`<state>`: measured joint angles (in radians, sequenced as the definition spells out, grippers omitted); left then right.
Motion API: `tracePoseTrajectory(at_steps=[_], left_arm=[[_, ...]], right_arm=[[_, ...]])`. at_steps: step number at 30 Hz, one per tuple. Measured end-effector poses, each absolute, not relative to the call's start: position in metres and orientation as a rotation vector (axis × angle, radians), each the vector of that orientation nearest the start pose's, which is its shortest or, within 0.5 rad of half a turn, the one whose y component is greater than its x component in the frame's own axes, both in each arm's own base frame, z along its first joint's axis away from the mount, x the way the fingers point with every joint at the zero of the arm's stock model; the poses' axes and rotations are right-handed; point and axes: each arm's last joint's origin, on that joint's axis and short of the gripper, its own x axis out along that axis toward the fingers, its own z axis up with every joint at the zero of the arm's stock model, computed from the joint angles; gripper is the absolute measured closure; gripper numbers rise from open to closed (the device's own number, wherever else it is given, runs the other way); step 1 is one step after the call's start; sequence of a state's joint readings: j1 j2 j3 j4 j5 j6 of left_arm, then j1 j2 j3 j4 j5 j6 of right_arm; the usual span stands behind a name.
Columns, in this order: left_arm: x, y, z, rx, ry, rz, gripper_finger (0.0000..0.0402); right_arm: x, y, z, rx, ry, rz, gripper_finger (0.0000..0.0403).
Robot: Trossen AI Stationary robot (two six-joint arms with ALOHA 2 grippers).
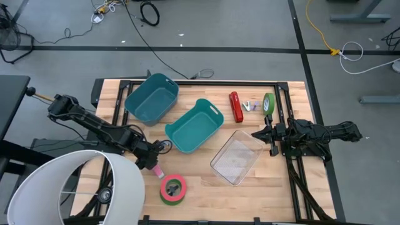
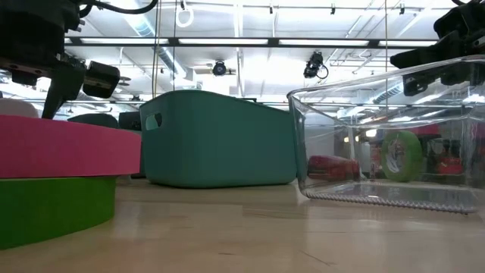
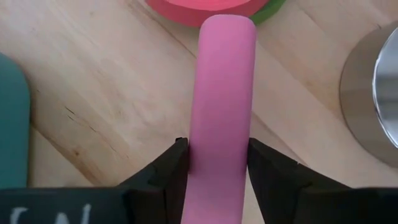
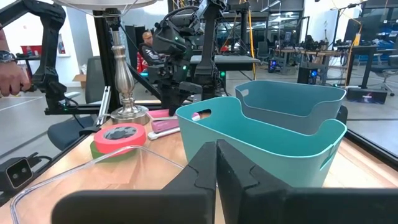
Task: Pick and place Stapler, Stapler remover, tape
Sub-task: Put the pink stapler into the green bin
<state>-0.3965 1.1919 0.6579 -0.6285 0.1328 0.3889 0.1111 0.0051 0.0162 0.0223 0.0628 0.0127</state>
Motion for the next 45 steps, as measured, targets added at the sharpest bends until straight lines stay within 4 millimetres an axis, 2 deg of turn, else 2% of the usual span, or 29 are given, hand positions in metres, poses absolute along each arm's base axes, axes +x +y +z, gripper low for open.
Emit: tracePoseTrajectory(at_steps=[18,45], left_arm=[[0.19,-0.084,0.199,0.452,1.044,-0.673,0.0254],[0.187,-0.082,0.192,0.455,1.068,-0.672,0.0241]], right_arm=[[0.097,0.009,0.171,0.016,-0.033,0.048,0.0388],[0.097,0.009,0.171,0.014,-0.033,0.048,0.0388]])
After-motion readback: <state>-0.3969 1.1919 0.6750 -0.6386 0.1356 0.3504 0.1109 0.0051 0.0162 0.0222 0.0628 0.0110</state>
